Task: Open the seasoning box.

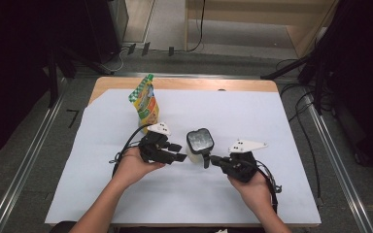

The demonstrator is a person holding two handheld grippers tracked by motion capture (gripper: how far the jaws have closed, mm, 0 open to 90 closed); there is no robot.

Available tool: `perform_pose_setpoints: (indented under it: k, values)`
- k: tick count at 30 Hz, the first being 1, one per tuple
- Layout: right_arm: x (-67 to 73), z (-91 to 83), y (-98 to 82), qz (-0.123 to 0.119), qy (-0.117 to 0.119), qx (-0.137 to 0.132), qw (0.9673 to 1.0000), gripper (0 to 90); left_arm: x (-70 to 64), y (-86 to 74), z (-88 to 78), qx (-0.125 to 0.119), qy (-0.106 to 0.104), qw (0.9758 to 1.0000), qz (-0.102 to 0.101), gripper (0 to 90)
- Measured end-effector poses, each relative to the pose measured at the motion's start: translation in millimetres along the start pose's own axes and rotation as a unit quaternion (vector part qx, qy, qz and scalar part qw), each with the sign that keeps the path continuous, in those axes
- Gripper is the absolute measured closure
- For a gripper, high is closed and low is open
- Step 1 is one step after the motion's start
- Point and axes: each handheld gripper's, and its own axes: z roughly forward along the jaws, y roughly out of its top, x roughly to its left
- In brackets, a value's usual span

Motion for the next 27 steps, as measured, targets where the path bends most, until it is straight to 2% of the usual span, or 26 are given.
perform_pose_setpoints:
  k: [1, 6, 12, 17, 21, 27]
  values:
    - [5.4, 2.4, -0.1, -0.008, 0.007, 0.000, 0.9999, 90.0, 1.9, -1.3, -2.9, -0.005, 0.009, 0.9999, 0.004, 46.5]
    - [16.9, 12.6, -1.7, -0.019, 0.024, 0.004, 0.9995, 90.0, 5.7, -3.5, -6.6, -0.008, 0.012, 0.9999, 0.005, 40.8]
    - [28.6, 27.3, -1.8, -0.025, 0.027, 0.016, 0.9992, 90.0, 8.5, -4.1, -13.4, -0.015, 0.019, 0.9997, 0.004, 38.7]
    - [33.1, 37.9, -3.1, -0.028, 0.028, 0.022, 0.9990, 90.0, 9.1, -5.2, -19.1, -0.021, 0.022, 0.9995, -0.001, 37.9]
    - [31.0, 43.5, -3.6, -0.031, 0.023, 0.027, 0.9989, 90.0, 8.0, -6.6, -20.9, -0.021, 0.025, 0.9995, 0.002, 37.9]
    - [22.0, 49.1, -4.6, -0.021, 0.009, 0.029, 0.9993, 90.0, 7.1, -7.9, -23.2, -0.024, 0.029, 0.9993, 0.001, 37.6]
